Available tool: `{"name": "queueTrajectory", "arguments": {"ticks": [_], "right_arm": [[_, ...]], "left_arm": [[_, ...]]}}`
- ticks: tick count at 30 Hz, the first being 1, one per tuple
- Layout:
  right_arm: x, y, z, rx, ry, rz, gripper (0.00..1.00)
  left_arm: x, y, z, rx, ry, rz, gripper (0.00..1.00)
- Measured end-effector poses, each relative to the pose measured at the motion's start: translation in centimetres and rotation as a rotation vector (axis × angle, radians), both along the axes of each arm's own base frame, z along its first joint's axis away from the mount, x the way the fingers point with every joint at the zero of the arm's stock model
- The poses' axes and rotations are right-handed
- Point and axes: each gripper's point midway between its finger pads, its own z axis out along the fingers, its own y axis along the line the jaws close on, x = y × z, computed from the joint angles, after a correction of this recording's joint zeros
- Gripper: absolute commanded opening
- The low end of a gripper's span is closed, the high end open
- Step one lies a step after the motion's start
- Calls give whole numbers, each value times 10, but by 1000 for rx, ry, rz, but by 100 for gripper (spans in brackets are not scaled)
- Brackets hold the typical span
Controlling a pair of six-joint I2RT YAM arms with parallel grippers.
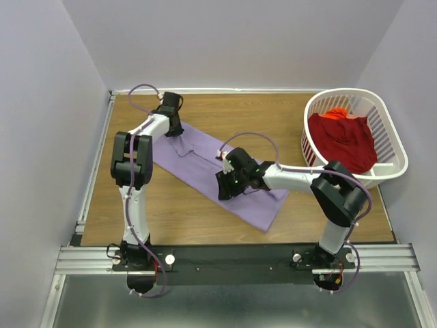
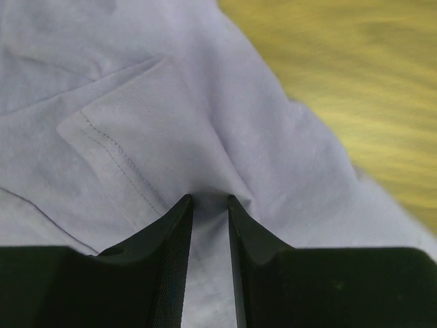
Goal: Fold and stack the t-shirts
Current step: Fold the tshirt
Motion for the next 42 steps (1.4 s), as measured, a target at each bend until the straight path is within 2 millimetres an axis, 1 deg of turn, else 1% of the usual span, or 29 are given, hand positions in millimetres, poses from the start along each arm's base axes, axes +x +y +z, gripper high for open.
{"name": "queueTrajectory", "arguments": {"ticks": [1,2,4,5,6,8,10,12,13,16,17,19,20,21,22,23,24,25,26,27,28,30,32,33,35,37,39,40,42], "right_arm": [[-16,11,1,18,37,23,50],[-30,19,2,28,59,48,50],[-54,31,2,38,105,83,50],[-66,37,3,43,132,100,51],[-75,43,4,47,150,119,51],[-79,48,6,51,159,121,54],[-73,50,11,56,144,110,55],[-57,50,21,70,107,90,55],[-52,50,26,76,97,85,55],[-13,45,53,131,32,40,55],[1,42,61,147,10,21,55],[35,35,83,195,-33,-17,55],[48,31,89,210,-47,-29,55],[61,27,96,225,-59,-43,55],[77,23,102,242,-75,-59,55],[89,23,108,251,-86,-65,55],[102,24,112,262,-99,-71,54],[119,30,117,279,-117,-68,52],[124,34,119,288,-124,-61,51],[143,43,121,305,-140,-55,48],[151,48,121,315,-141,-49,47],[177,64,123,348,-157,-35,45],[204,81,113,378,-167,-21,45],[210,85,109,383,-167,-19,45],[228,96,94,395,-163,-18,45],[242,104,78,402,-156,-21,45],[254,109,62,408,-152,-29,45],[262,112,50,407,-139,-41,45],[274,116,37,417,-143,-59,45]], "left_arm": [[6,-8,1,3,-7,-19,35],[17,-27,2,6,-25,-60,35],[29,-56,3,13,-41,-123,36],[32,-66,3,13,-51,-143,36],[36,-86,4,11,-65,-182,39],[36,-107,5,-1,-79,-221,42],[30,-131,6,-27,-90,-270,45],[23,-142,11,-58,-101,-295,54],[20,-142,17,-69,-109,-292,54],[19,-129,49,-107,-163,-258,59],[21,-121,68,-123,-195,-239,59],[25,-98,118,-152,-291,-188,59],[27,-78,158,-170,-375,-147,60],[25,-64,184,-178,-431,-122,60],[20,-44,215,-182,-501,-87,60],[13,-30,234,-182,-546,-62,63],[1,-5,262,-173,-616,-12,64],[-12,9,281,-166,-673,14,65],[-24,18,286,-155,-701,38,66],[-53,27,297,-150,-742,54,68],[-72,28,296,-149,-760,56,69],[-96,28,286,-147,-772,52,72],[-131,29,251,-138,-741,48,72],[-137,31,243,-131,-734,46,72],[-163,37,192,-101,-649,54,72],[-179,41,167,-82,-606,59,72],[-189,44,157,-73,-594,64,72],[-192,45,158,-71,-604,65,72],[-192,46,168,-73,-637,68,72]]}}
